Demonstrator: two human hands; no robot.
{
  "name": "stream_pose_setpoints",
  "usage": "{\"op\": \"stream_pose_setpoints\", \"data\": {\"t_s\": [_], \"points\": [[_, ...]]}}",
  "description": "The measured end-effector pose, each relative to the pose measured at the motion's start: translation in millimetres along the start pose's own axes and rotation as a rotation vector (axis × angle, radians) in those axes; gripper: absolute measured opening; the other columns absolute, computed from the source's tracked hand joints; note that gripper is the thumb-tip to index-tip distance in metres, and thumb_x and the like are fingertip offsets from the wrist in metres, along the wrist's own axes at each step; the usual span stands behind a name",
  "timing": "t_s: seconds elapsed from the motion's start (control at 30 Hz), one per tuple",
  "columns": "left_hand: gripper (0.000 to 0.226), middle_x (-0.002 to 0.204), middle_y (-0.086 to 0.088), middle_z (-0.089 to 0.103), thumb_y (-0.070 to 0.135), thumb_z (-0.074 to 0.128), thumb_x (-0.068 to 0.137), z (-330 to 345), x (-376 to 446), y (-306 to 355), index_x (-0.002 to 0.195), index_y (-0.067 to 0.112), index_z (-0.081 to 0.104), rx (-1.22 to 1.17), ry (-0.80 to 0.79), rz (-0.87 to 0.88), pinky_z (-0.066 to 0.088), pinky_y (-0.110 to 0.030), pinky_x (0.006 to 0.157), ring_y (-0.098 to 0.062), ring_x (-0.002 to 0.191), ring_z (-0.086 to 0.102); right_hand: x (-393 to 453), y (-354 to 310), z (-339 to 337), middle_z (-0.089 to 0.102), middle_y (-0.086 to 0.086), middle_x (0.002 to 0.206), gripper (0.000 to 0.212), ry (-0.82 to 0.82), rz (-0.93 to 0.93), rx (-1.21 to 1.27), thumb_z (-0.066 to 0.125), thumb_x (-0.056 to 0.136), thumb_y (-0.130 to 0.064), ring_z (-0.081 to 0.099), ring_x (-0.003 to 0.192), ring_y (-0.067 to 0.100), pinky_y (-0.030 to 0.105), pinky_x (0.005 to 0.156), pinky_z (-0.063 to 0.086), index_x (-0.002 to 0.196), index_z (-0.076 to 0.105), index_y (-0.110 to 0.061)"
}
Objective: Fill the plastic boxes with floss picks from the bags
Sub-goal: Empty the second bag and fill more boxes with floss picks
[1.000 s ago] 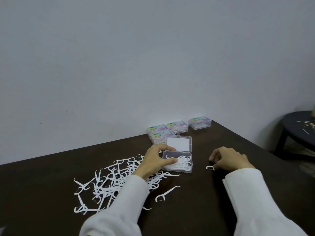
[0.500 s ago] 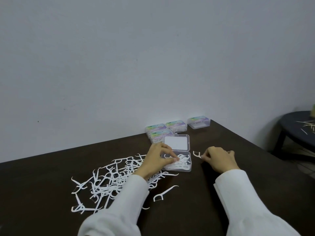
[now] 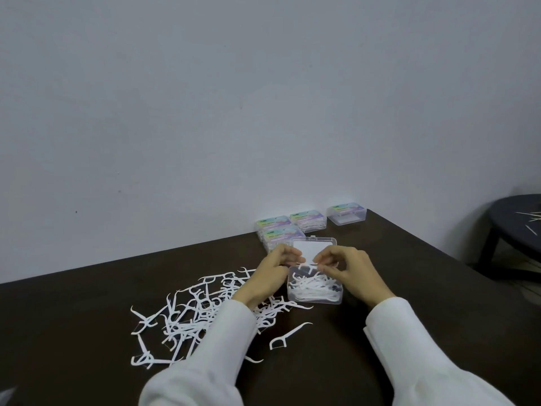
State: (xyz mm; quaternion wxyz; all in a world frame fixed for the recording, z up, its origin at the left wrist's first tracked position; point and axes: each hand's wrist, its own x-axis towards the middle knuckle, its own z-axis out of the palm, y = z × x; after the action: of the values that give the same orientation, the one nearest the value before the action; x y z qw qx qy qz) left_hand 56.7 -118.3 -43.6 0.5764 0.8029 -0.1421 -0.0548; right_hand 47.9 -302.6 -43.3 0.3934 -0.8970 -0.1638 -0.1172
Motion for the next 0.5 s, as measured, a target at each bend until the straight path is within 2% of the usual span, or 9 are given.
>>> {"op": "stream_pose_setpoints", "data": {"t_s": [0.1, 0.2, 0.3, 0.37, 0.4, 0.5], "points": [[0.049, 0.115, -0.009, 0.058, -0.022, 0.031, 0.081, -5, 1, 0, 0.106, 0.016, 0.048, -0.082, 0.058, 0.007, 0.046, -0.013, 0.076, -0.01, 0.098, 0.058, 1, 1, 3, 0.066, -0.022, 0.083, 0.02, -0.025, -0.029, -0.056, 0.069, 0.083, -0.025, 0.059, 0.087, -0.002, 0.051, 0.103, 0.037, 0.076, 0.062, -0.042], [0.042, 0.113, -0.003, 0.059, -0.017, 0.036, 0.087, -12, -5, 3, 0.113, 0.013, 0.05, -0.036, 0.113, 0.04, 0.047, -0.008, 0.076, -0.008, 0.101, 0.057, 2, 0, 5, 0.063, -0.024, 0.081, 0.016, 0.024, -0.043, -0.09, 0.066, 0.085, -0.024, 0.052, 0.083, -0.007, 0.048, 0.106, 0.033, 0.08, 0.062, -0.039], [0.037, 0.111, -0.005, 0.062, -0.015, 0.041, 0.088, -17, -12, 5, 0.112, 0.01, 0.054, 0.014, 0.1, 0.094, 0.046, -0.013, 0.088, -0.013, 0.106, 0.058, 0, -11, 8, 0.061, -0.026, 0.08, 0.018, 0.027, -0.123, -0.06, 0.065, 0.084, -0.022, 0.058, 0.081, -0.003, 0.044, 0.1, 0.041, 0.079, 0.063, -0.039], [0.036, 0.108, -0.005, 0.064, -0.014, 0.042, 0.087, -19, -20, 8, 0.111, 0.009, 0.057, 0.049, 0.083, 0.112, 0.046, -0.019, 0.093, -0.014, 0.105, 0.06, -3, -23, 13, 0.062, -0.025, 0.082, 0.011, -0.005, -0.207, -0.066, 0.062, 0.082, -0.028, 0.058, 0.082, -0.003, 0.043, 0.099, 0.041, 0.082, 0.063, -0.039], [0.036, 0.105, -0.004, 0.065, -0.014, 0.043, 0.087, -20, -25, 10, 0.109, 0.01, 0.058, 0.075, 0.075, 0.122, 0.046, -0.021, 0.093, -0.013, 0.103, 0.061, -5, -28, 16, 0.063, -0.023, 0.088, 0.009, -0.036, -0.238, -0.095, 0.057, 0.079, -0.036, 0.056, 0.087, -0.005, 0.044, 0.103, 0.035, 0.086, 0.063, -0.039], [0.033, 0.101, -0.002, 0.067, -0.01, 0.047, 0.088, -30, -41, 10, 0.105, 0.013, 0.062, 0.142, 0.074, 0.15, 0.048, -0.023, 0.091, -0.012, 0.099, 0.063, -14, -44, 26, 0.057, -0.015, 0.119, 0.05, -0.195, -0.272, -0.304, 0.041, 0.072, -0.057, 0.044, 0.117, -0.001, 0.046, 0.117, 0.001, 0.113, 0.057, -0.035]]}}
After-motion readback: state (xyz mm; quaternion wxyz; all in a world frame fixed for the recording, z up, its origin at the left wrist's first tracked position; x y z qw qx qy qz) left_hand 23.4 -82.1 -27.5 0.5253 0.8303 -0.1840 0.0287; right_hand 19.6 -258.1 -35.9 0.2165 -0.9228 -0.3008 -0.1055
